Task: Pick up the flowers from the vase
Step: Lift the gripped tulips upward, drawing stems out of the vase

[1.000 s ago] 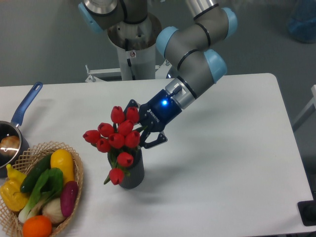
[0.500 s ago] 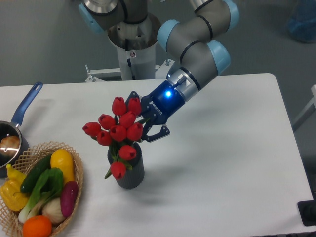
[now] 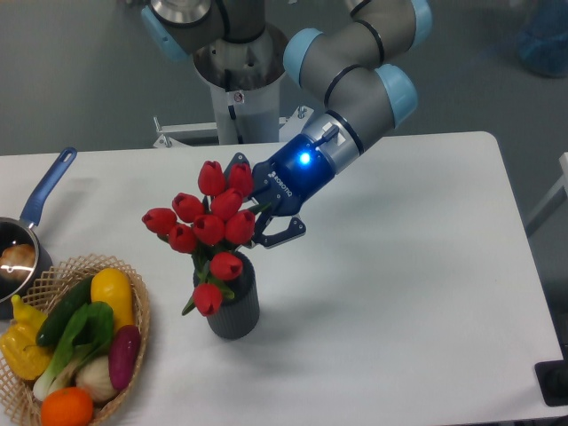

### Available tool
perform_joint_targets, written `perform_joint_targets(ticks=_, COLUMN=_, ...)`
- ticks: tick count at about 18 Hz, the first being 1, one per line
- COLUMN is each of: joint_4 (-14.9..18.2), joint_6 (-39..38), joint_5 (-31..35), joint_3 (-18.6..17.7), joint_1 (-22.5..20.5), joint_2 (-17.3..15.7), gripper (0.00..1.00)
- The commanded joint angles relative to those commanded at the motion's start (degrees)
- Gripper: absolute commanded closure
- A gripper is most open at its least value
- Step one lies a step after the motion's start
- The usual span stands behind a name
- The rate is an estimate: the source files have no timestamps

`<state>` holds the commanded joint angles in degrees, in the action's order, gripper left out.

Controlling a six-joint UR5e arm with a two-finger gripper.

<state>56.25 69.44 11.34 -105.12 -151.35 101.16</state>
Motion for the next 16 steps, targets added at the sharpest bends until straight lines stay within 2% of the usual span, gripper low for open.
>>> perform_joint_targets(ticks=9, joint_4=0.09, joint_6=-1.59, joint_5=-3.16, joint_3=1.76, joint_1=-0.53, joint_2=0.0, gripper=0.49)
perform_joint_targets(ticks=16, joint_4=0.18, joint_6=-6.5, joint_5=-5.53, joint_3=4.92, joint_1=-1.49, joint_2=0.0, gripper=0.49)
